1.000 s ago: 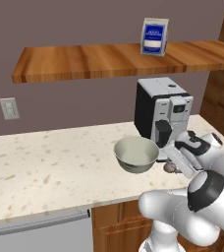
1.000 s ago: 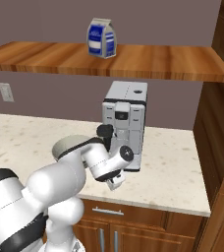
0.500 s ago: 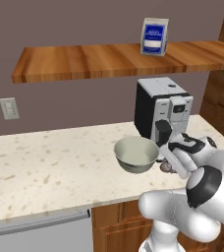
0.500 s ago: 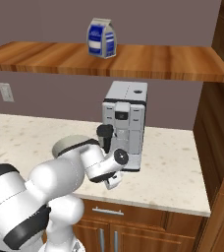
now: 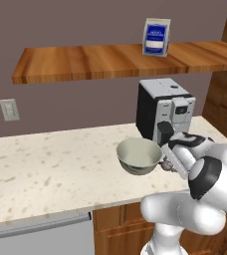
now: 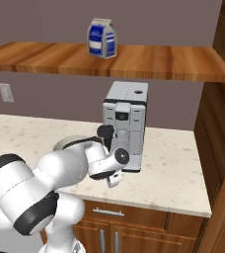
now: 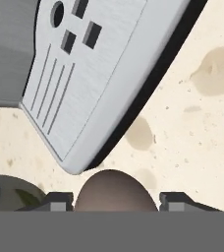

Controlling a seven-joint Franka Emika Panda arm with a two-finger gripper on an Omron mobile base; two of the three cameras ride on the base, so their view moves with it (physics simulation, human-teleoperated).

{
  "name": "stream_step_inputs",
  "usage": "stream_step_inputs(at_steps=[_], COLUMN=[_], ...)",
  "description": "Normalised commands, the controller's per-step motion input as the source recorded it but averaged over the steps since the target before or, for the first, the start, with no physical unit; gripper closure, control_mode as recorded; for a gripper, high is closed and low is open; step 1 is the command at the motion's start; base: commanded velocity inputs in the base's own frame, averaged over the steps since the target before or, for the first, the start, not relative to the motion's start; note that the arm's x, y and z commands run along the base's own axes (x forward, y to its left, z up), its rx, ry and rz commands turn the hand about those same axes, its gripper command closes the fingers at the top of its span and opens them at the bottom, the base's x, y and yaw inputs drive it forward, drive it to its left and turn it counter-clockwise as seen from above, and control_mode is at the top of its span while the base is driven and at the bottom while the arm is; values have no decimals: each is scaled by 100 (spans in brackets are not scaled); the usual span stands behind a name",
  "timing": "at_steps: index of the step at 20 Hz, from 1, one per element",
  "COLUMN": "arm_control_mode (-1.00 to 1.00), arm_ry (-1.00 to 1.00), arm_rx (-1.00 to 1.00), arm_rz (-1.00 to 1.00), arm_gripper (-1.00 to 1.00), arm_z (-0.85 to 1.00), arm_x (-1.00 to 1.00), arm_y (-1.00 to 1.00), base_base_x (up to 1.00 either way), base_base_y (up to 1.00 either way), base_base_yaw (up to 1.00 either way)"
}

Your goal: Pick the egg and butter from the fridge and place them by the bowl for mixing.

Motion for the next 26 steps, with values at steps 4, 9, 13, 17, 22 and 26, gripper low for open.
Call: stream_step_inputs(at_steps=[4,9,13,17,22,26], arm_control_mode=[-100,-100,-100,-100,-100,-100], arm_ry=[0,0,-2,0,0,0], arm_rx=[2,2,0,0,0,-6], arm_rz=[-3,0,-3,-5,-7,-1], arm_gripper=[-100,-100,-100,-100,-100,-100], arm_z=[-16,-2,10,25,36,45], arm_x=[-8,-12,-15,-15,-23,-31], arm_y=[-7,-7,-1,0,-15,-17], base_base_x=[0,0,0,0,0,0], base_base_y=[0,0,0,0,0,0], base_base_yaw=[0,0,0,0,0,0])
